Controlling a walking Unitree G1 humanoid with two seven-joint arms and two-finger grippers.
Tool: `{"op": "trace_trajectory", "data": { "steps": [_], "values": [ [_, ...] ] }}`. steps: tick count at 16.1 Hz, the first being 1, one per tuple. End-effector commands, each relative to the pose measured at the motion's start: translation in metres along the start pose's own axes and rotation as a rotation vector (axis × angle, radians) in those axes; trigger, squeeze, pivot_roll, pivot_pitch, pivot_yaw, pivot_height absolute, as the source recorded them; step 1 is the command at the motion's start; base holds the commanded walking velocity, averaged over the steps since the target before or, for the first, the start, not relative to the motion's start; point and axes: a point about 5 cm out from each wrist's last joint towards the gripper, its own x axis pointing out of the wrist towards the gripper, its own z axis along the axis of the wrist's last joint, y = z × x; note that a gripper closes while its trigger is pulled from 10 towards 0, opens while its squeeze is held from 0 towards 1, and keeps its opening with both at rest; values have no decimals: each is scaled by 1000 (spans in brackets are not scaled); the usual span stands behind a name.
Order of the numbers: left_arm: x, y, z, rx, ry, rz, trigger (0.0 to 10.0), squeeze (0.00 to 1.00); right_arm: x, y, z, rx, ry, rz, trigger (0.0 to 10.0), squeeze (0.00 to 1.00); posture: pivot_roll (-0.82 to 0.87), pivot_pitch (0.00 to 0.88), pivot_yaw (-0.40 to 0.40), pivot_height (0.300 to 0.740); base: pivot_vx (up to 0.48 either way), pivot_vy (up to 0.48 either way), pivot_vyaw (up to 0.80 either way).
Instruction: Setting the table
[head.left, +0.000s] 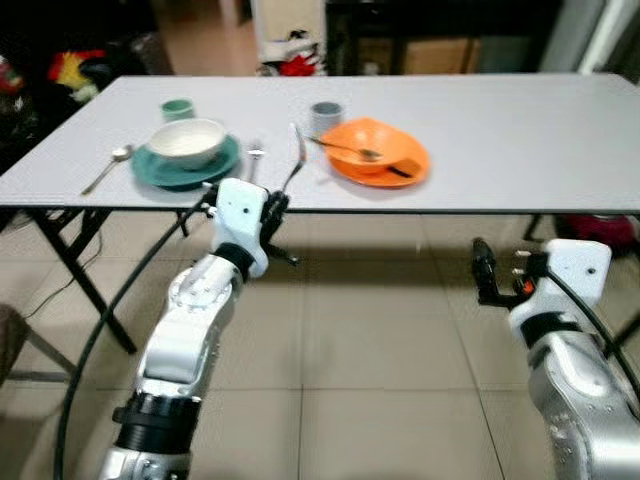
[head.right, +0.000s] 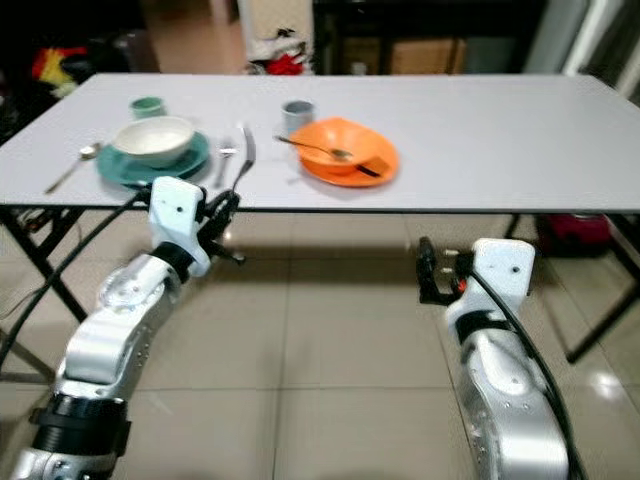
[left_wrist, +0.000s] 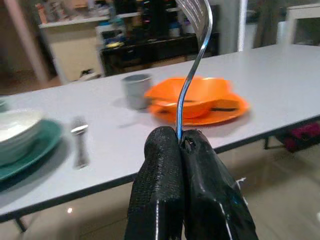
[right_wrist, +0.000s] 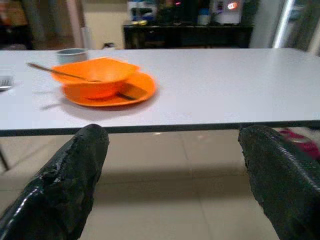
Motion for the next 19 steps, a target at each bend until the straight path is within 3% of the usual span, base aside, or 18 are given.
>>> {"op": "trace_trajectory", "data": {
  "steps": [1, 5, 19],
  "values": [
    [1, 2, 4, 6, -14, 10, 10000, 0, 1, -1, 3, -2, -13, -1, 10000, 0, -54, 0, 25, 740, 352, 0, 0],
    [3, 0, 5, 6, -15, -2, 10000, 0, 1, 0, 2, 6, -8, -1, 10000, 0, -61, 0, 33, 740, 352, 0, -533],
    [-3, 3, 1, 15, 1, 5, 10000, 0, 0, 2, -1, -12, -6, 22, 10000, 0, -52, 0, 23, 740, 352, 0, 0]
  ]
}}
